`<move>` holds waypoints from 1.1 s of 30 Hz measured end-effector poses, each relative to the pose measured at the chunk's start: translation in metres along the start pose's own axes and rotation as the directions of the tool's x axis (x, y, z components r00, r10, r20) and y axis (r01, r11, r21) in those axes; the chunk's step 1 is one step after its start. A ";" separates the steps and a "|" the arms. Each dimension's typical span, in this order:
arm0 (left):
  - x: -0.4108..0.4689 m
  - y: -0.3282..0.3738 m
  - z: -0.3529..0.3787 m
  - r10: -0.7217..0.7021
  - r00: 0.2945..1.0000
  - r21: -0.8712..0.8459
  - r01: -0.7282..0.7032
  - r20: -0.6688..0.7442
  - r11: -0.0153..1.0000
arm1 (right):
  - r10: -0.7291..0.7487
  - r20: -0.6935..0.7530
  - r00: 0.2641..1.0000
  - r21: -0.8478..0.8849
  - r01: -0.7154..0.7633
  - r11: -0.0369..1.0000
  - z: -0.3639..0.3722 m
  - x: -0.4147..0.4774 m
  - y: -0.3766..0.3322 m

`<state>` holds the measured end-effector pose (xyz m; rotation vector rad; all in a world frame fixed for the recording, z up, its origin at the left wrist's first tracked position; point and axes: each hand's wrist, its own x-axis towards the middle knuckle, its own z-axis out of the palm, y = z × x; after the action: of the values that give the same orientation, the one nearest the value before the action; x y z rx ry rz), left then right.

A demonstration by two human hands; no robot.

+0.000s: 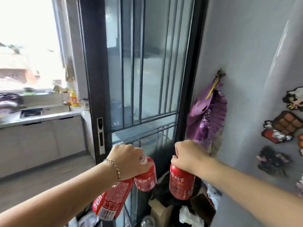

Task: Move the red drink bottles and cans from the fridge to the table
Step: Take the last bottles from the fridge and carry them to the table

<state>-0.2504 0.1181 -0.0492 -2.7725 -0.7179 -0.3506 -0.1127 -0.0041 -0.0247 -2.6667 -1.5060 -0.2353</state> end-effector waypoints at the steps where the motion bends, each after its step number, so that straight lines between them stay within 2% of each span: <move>1: -0.020 -0.001 -0.001 -0.057 0.998 0.011 0.057 0.015 0.998 | -0.070 0.004 0.998 -0.006 0.070 0.998 0.004 -0.005 -0.011; 4: -0.087 -0.004 -0.003 -0.221 0.973 0.052 0.218 0.067 0.975 | -0.241 0.005 0.971 0.052 0.240 0.969 0.015 -0.028 -0.050; 8: -0.182 -0.008 -0.010 -0.417 0.902 0.129 0.403 0.113 0.906 | -0.417 0.025 0.909 0.132 0.410 0.902 0.028 -0.067 -0.109; 10: -0.234 -0.013 -0.020 -0.502 0.856 0.196 0.475 0.124 0.858 | -0.530 0.040 0.847 0.167 0.517 0.840 0.030 -0.092 -0.147; 12: -0.298 -0.018 -0.033 -0.601 0.788 0.239 0.563 0.135 0.791 | -0.653 0.055 0.755 0.186 0.635 0.750 0.032 -0.124 -0.196; 14: -0.348 -0.021 -0.043 -0.666 0.733 0.262 0.621 0.139 0.739 | -0.725 0.062 0.686 0.194 0.704 0.683 0.032 -0.154 -0.237; 18: -0.482 -0.023 -0.074 -0.846 0.524 0.314 0.790 0.098 0.526 | -0.882 0.023 0.471 0.202 0.861 0.466 0.027 -0.241 -0.341; 20: -0.532 -0.021 -0.090 -0.892 0.441 0.347 0.825 0.097 0.446 | -0.912 0.004 0.411 0.220 0.889 0.401 0.021 -0.280 -0.378; 23: -0.634 -0.013 -0.117 -0.957 0.282 0.385 0.878 0.064 0.284 | -0.961 -0.006 0.275 0.241 0.933 0.266 0.013 -0.361 -0.451; 25: -0.705 -0.007 -0.138 -0.982 0.180 0.403 0.896 0.055 0.187 | -0.983 -0.016 0.185 0.250 0.952 0.175 0.006 -0.422 -0.500; 26: -0.731 -0.006 -0.147 -0.988 0.146 0.413 0.898 0.049 0.153 | -0.988 -0.028 0.155 0.262 0.954 0.143 0.001 -0.447 -0.517; 30: -0.870 0.007 -0.192 -1.000 -0.023 0.417 0.908 -0.011 -0.025 | -0.998 -0.054 -0.037 0.284 0.958 -0.051 -0.017 -0.579 -0.608; 33: -0.943 0.015 -0.217 -0.992 -0.114 0.413 0.902 -0.047 -0.123 | -0.987 -0.069 -0.148 0.322 0.933 -0.162 -0.031 -0.647 -0.657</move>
<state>-1.0795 -0.3744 -0.1241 -1.2713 -2.6310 0.0104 -1.0061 -0.2152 -0.1115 -0.5854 -3.0154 0.2399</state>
